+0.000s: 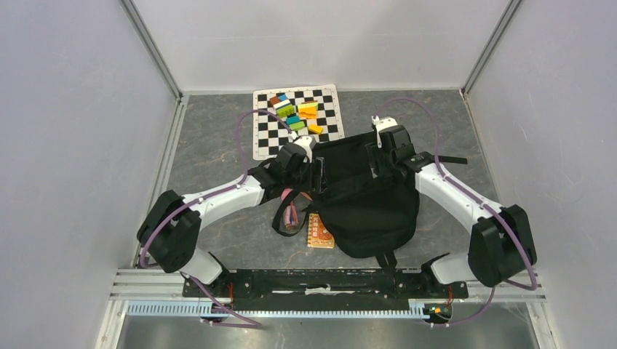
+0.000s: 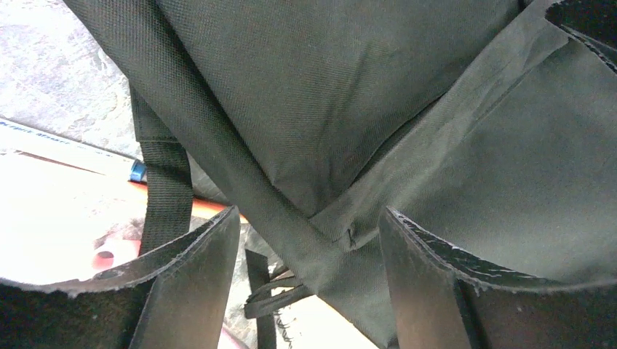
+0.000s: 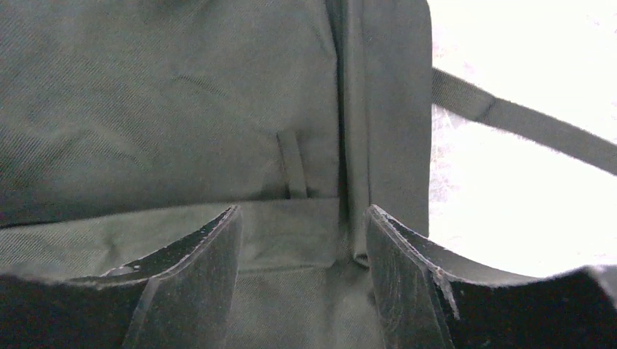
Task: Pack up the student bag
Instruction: Zip the student bag at the center of the board.
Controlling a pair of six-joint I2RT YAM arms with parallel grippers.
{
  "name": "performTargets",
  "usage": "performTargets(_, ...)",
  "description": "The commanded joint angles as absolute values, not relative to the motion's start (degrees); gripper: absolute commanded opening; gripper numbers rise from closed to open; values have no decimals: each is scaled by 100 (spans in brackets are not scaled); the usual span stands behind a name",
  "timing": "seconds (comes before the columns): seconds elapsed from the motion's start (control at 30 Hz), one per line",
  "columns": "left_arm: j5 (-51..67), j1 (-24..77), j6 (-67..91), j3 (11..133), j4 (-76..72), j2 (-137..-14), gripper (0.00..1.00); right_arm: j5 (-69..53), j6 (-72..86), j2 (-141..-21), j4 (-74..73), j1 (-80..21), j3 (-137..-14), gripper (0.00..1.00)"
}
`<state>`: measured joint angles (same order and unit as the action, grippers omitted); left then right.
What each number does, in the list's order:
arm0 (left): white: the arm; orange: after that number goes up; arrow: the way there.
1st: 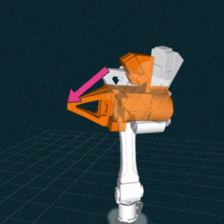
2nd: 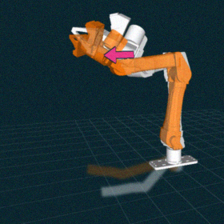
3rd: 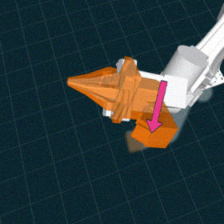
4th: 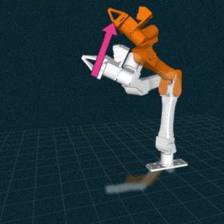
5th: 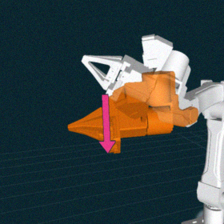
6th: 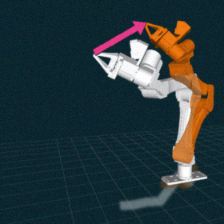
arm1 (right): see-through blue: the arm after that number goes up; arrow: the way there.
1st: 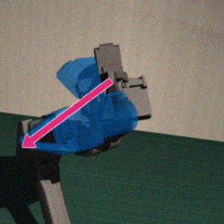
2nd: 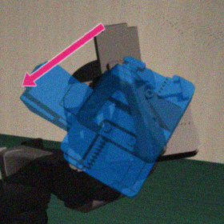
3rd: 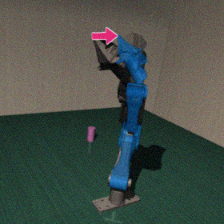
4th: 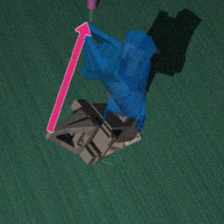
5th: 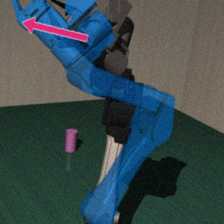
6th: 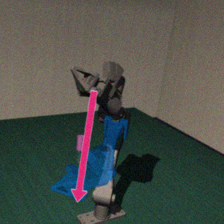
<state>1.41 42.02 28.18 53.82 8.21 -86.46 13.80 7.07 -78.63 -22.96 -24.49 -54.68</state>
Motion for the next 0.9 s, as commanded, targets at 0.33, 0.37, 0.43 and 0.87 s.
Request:
performTargets(0.33, 496, 4201, 3823, 4924, -347, -9108, 74, 1348, 123, -8903, -1793, -2346, -6145, 61)
performTargets(0.37, 561, 4201, 3846, 4890, -436, -9146, 71, 1364, 123, -8935, -1783, -2347, -6140, 60)
performTargets(0.43, 649, 4201, 3880, 4867, -500, -9219, 66, 1376, 105, -9011, -1770, -2347, -6120, 57)
performTargets(0.87, 823, 4284, 4166, 4584, -726, -9109, 55, 1382, 247, -8913, -1743, -2341, -5940, 0)
